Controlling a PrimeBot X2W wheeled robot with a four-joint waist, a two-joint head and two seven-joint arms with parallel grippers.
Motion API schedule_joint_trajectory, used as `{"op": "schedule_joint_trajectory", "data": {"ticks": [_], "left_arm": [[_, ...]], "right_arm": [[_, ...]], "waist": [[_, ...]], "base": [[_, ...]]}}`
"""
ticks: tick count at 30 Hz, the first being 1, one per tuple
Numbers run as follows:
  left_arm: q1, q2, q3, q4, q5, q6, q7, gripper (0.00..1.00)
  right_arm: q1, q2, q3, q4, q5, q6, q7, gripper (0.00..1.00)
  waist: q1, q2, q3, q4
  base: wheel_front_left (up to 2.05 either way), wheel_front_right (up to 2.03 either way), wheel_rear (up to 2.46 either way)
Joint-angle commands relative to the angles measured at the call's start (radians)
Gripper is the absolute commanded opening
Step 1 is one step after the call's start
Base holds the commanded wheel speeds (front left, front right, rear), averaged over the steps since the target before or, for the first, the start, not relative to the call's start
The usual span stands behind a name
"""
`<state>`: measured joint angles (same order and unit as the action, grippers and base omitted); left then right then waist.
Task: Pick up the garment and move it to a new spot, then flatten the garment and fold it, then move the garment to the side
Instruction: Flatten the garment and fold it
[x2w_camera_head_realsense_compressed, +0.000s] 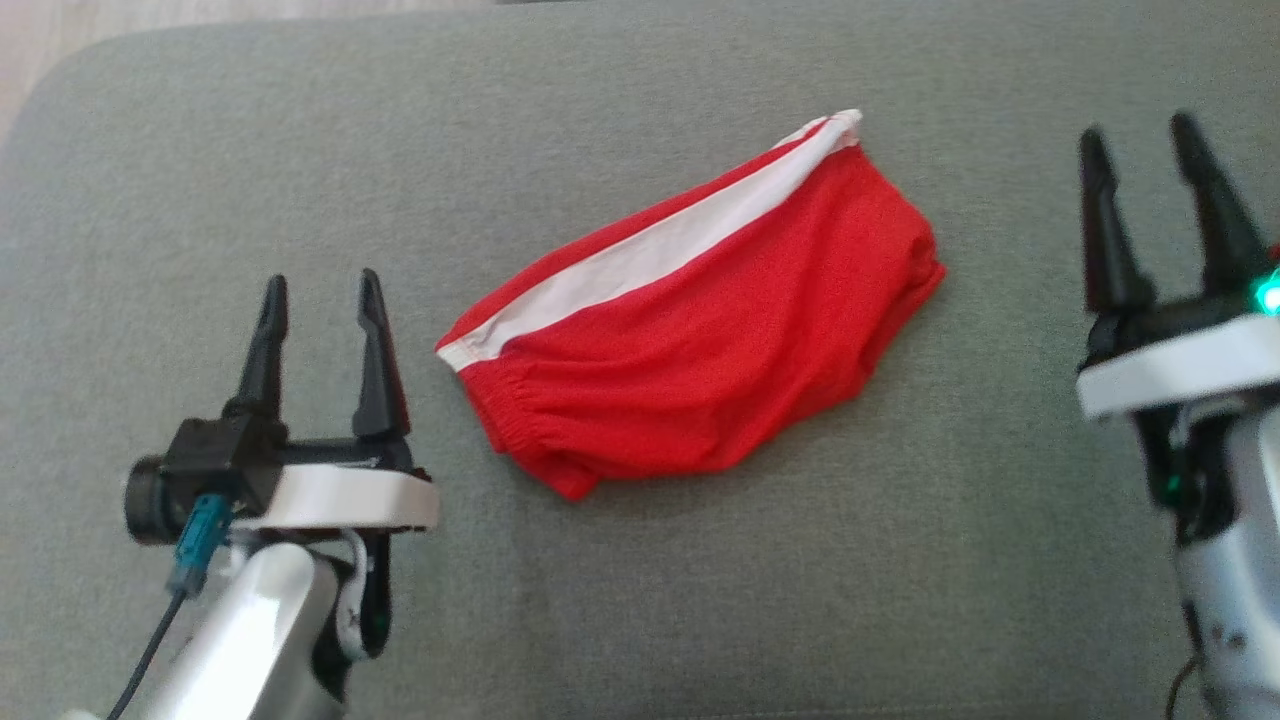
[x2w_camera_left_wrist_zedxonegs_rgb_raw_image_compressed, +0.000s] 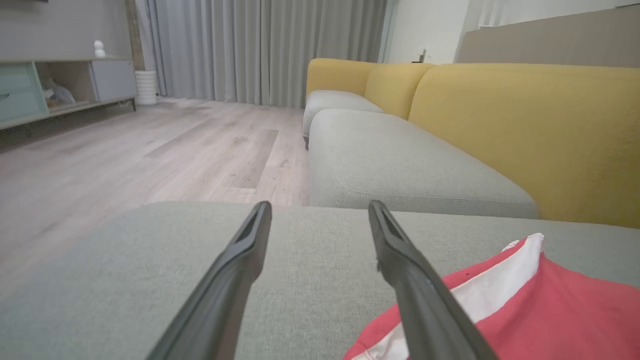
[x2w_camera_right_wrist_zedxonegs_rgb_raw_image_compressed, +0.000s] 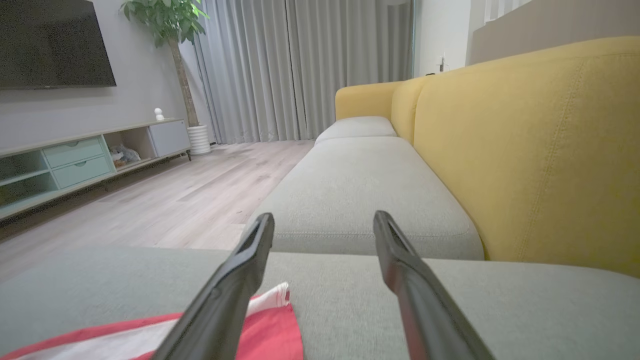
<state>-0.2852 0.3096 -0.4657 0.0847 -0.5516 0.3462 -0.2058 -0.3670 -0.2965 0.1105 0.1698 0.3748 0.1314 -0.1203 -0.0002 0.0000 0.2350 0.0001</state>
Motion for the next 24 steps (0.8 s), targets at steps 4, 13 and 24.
{"op": "schedule_joint_trajectory", "data": {"ticks": [4, 13, 24], "left_arm": [[-0.023, 0.077, 0.046, -0.045, 0.058, 0.029, -0.016, 1.00], [0.036, 0.123, 0.026, -0.044, 0.074, 0.057, 0.047, 1.00], [0.076, 0.123, 0.014, -0.039, 0.050, 0.061, 0.077, 1.00]], "right_arm": [[0.105, 0.053, -0.024, -0.164, -0.058, -0.001, 0.053, 1.00], [0.287, 0.125, -0.038, -0.337, -0.096, -0.001, 0.156, 1.00], [0.332, 0.136, -0.051, -0.355, -0.084, -0.001, 0.196, 1.00]], "waist": [[0.0002, 0.0000, -0.018, -0.032], [0.0002, 0.0000, -0.040, -0.062], [0.0002, 0.0000, -0.040, -0.052]], "base": [[0.00, 0.00, 0.00], [0.00, 0.00, 0.00], [0.00, 0.00, 0.00]]}}
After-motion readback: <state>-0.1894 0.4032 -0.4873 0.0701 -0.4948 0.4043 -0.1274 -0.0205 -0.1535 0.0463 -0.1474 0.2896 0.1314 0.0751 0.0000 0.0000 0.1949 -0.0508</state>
